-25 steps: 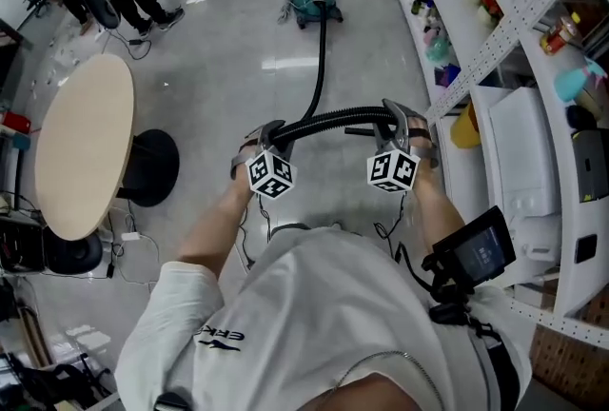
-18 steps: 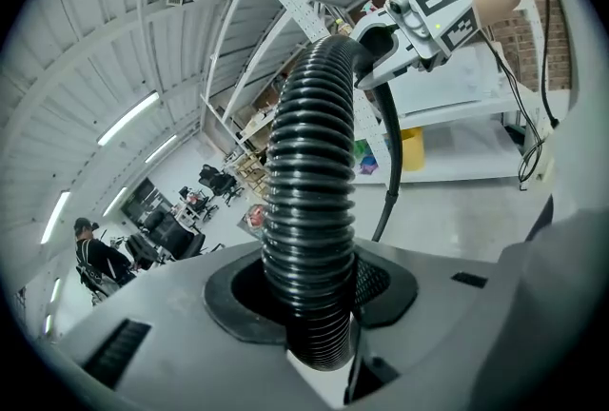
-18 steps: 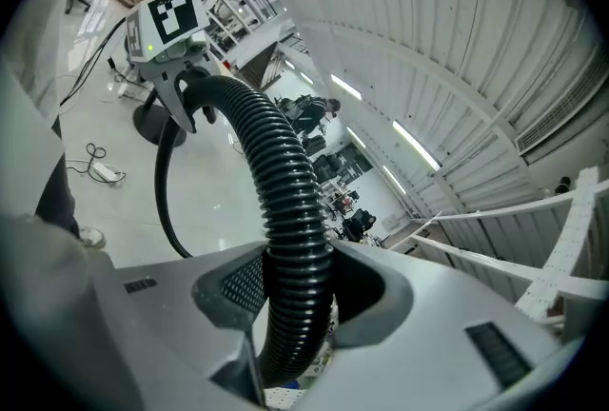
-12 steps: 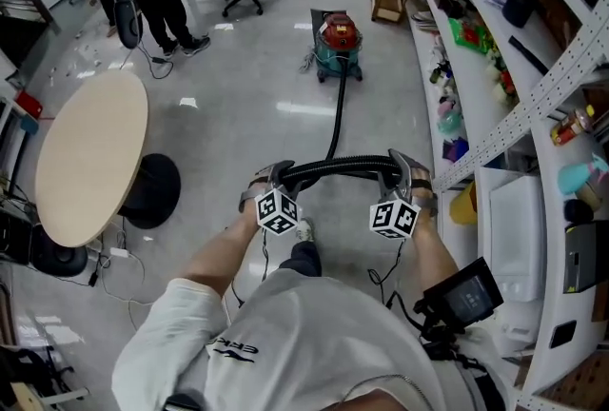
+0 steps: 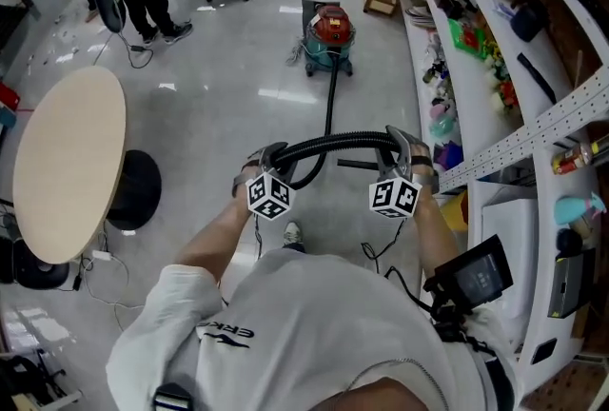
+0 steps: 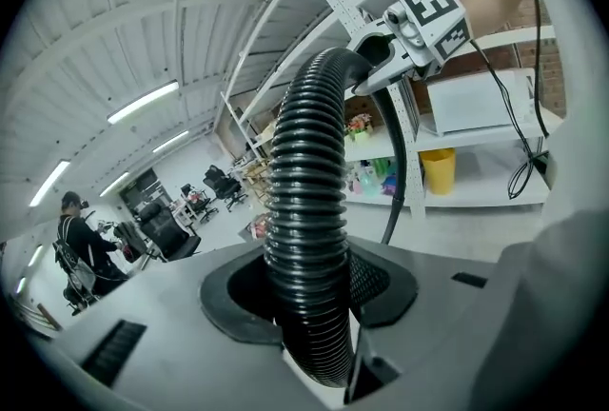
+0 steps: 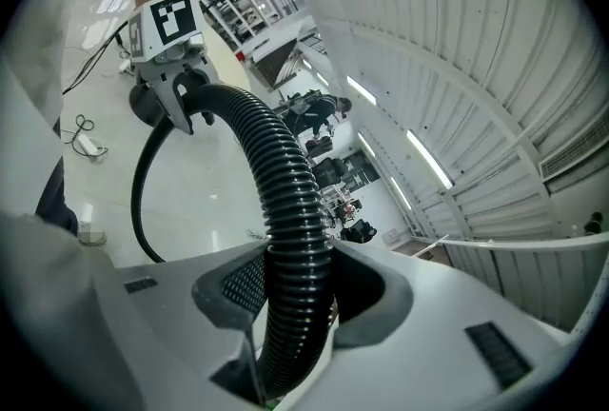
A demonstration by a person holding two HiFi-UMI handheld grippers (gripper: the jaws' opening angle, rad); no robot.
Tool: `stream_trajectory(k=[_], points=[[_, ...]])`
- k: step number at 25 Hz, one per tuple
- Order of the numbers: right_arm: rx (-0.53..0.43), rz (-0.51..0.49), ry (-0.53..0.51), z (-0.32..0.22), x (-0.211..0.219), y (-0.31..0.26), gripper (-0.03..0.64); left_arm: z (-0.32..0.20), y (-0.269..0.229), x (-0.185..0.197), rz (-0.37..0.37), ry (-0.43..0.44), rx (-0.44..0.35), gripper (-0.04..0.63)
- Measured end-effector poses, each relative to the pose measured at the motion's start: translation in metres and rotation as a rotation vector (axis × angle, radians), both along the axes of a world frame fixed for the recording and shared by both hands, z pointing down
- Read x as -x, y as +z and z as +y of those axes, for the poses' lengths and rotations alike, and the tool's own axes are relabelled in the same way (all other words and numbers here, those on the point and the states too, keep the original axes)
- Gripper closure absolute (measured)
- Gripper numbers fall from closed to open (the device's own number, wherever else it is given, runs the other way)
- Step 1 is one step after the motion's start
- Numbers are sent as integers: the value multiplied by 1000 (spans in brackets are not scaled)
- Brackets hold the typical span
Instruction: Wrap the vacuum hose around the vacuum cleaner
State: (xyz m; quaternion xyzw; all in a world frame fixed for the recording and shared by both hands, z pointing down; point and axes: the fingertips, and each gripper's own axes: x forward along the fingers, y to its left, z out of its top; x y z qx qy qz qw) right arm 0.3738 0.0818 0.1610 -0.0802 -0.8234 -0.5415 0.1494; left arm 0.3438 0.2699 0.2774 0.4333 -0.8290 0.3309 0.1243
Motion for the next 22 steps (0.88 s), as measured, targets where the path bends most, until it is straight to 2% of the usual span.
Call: stream_trajectory(k=[4, 12, 15, 19, 22], points=[[-26, -10, -6, 6, 49, -9, 447, 0, 3, 46, 13, 1, -31, 465], [-35, -10, -35, 1, 118, -12, 448, -15, 14, 108, 52, -7, -64, 462], [-46, -25, -69, -5, 146, -18, 448, -25, 15, 131, 45, -22, -83, 457], [-49, -61, -130, -25, 190, -27, 448, -51, 13, 169, 22, -67, -144, 448], [-48, -81, -172, -44, 223, -38, 448, -67, 12, 194, 52, -124, -211, 439]])
